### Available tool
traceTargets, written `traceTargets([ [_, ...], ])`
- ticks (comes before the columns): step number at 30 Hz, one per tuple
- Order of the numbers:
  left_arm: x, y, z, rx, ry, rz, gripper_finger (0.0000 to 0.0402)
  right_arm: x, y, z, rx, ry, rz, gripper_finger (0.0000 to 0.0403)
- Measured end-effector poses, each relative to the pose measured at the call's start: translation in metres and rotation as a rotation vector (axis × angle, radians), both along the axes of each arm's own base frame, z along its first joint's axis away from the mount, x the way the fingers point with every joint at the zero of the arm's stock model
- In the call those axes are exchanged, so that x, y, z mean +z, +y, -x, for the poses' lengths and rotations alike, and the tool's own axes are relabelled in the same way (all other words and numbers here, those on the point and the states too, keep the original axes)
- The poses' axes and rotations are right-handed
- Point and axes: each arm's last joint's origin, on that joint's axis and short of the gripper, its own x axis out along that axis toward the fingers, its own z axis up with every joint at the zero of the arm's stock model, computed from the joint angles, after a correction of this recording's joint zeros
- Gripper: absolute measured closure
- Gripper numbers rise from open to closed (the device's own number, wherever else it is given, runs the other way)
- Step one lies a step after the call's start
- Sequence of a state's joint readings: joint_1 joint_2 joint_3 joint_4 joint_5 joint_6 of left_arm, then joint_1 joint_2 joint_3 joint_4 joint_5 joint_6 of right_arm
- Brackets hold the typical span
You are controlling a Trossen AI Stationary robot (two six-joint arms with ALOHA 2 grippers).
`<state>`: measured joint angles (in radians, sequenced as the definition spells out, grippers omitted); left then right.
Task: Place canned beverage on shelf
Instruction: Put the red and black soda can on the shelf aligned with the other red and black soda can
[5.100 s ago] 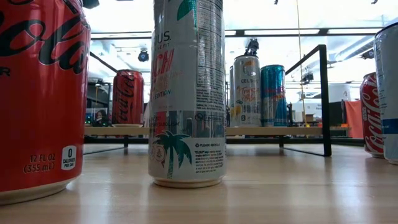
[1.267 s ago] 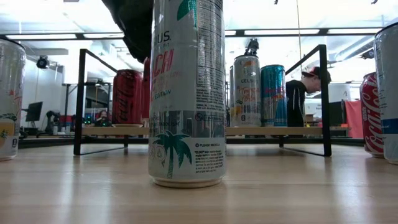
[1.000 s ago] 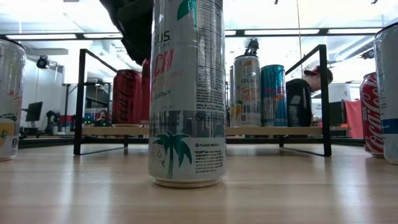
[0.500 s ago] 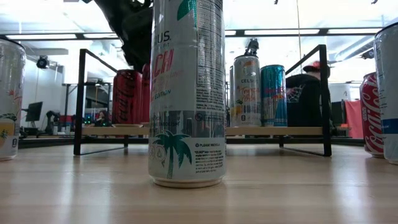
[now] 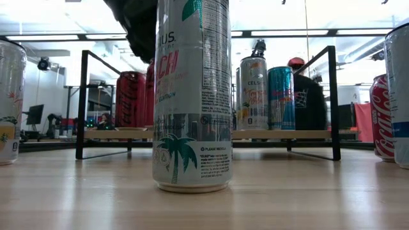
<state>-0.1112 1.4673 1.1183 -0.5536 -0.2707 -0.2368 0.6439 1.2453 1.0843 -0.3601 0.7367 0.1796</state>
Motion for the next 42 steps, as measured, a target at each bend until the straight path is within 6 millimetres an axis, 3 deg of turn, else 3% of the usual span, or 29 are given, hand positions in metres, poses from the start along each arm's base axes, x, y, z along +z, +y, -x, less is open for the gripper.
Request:
traceTargets([
  [10,0.042,-0.004,0.026,-0.007,-0.133,-0.048,0.0077,0.006,-0.023,-0.018,-0.091,-0.065,-0.057,0.039],
  [19,0.062,-0.053,0.048,-0.019,-0.302,-0.29,0.0111,0.009,-0.051,-0.041,-0.088,-0.1,-0.13,0.039],
  [26,0.05,-0.072,0.069,-0.046,-0.336,-0.406,0.0158,0.002,-0.063,-0.07,-0.072,-0.105,-0.118,0.039],
  [31,0.035,-0.062,0.087,0.018,-0.401,-0.428,0.0201,0.003,-0.069,-0.088,-0.116,-0.088,-0.128,0.039],
  [42,0.022,-0.038,0.133,0.067,-0.756,-0.376,0.0305,-0.009,-0.079,-0.123,-0.186,-0.04,-0.14,0.039],
])
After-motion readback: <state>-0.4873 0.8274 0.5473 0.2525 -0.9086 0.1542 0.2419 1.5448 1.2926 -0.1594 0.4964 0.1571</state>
